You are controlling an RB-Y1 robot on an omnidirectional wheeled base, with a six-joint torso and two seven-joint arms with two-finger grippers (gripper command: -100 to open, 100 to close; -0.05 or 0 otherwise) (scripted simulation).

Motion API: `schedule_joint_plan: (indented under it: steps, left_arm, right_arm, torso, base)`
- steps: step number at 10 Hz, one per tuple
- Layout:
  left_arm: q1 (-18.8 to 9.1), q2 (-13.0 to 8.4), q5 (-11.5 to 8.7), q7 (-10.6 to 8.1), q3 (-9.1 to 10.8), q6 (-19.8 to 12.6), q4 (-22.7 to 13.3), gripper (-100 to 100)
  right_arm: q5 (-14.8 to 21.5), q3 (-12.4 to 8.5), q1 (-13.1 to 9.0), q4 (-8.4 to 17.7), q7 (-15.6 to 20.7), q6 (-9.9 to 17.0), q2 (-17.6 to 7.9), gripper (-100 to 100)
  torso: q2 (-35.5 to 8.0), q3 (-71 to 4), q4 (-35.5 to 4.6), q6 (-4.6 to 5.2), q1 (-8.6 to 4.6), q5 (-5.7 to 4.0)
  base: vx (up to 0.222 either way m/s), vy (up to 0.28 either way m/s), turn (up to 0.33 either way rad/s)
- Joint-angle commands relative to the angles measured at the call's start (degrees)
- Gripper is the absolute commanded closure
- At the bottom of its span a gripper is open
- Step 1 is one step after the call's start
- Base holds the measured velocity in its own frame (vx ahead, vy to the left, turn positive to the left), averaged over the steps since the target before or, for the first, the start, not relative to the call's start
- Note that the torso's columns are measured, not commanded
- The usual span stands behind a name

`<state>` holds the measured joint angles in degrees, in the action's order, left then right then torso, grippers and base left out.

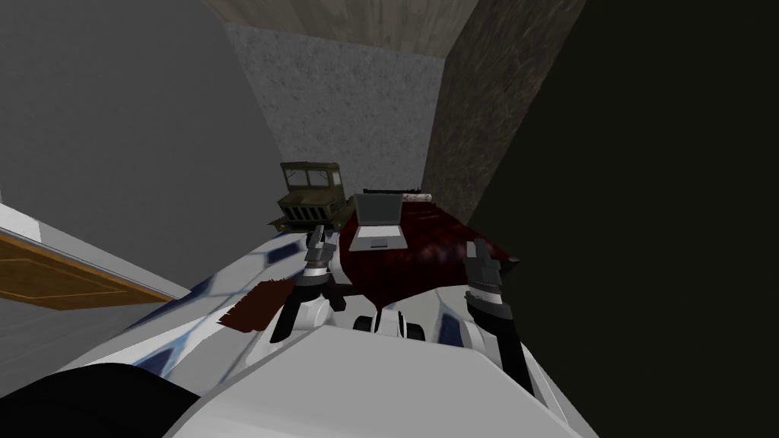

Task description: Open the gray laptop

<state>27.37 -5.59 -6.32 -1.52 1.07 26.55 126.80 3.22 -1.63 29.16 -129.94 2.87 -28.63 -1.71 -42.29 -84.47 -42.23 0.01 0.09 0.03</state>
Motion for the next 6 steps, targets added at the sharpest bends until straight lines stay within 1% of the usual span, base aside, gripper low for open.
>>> schedule_joint_plan:
  steps: [1, 2, 3, 5, 6]
  left_arm:
    - [-2.94, -4.36, 0.13, -0.09, 1.41, -1.63, -4.07, -100]
    - [-2.94, -4.36, 0.13, -0.09, 1.41, -1.63, -4.07, -100]
    - [-4.43, -6.30, 0.17, -0.16, 2.13, -2.37, -6.12, -100]
    - [-7.76, -9.94, 0.29, -0.33, 3.72, -4.04, -10.13, -100]
    - [-7.76, -10.50, 0.29, -0.33, 3.72, -4.04, -10.75, -100]
  right_arm:
    - [0.00, 0.00, 0.00, 0.00, 0.00, 0.00, 0.00, 0]
    - [0.00, 0.00, 0.00, 0.00, 0.00, 0.00, 0.00, 0]
    - [0.00, 0.00, 0.01, 0.00, 0.00, 0.00, 0.00, 0]
    - [0.00, 0.00, 0.00, 0.00, 0.00, 0.00, 0.00, 0]
    - [0.00, 0.00, -0.01, 0.00, 0.00, 0.00, -0.01, 0]
  torso:
    - [-0.06, -0.04, -0.05, -0.01, 0.02, 0.00]
    - [-0.01, -0.08, -0.05, -0.01, -0.02, -0.01]
    - [0.07, -0.13, -0.03, -0.03, -0.13, -0.04]
    - [0.00, -0.10, -0.05, 0.00, -0.08, -0.03]
    - [-0.09, -0.05, -0.08, 0.00, 0.04, 0.00]
  base:
    - [-0.048, 0.078, -0.152]
    - [-0.029, 0.059, -0.046]
    - [-0.030, 0.048, -0.116]
    - [-0.060, 0.084, -0.218]
    - [-0.052, 0.075, -0.076]
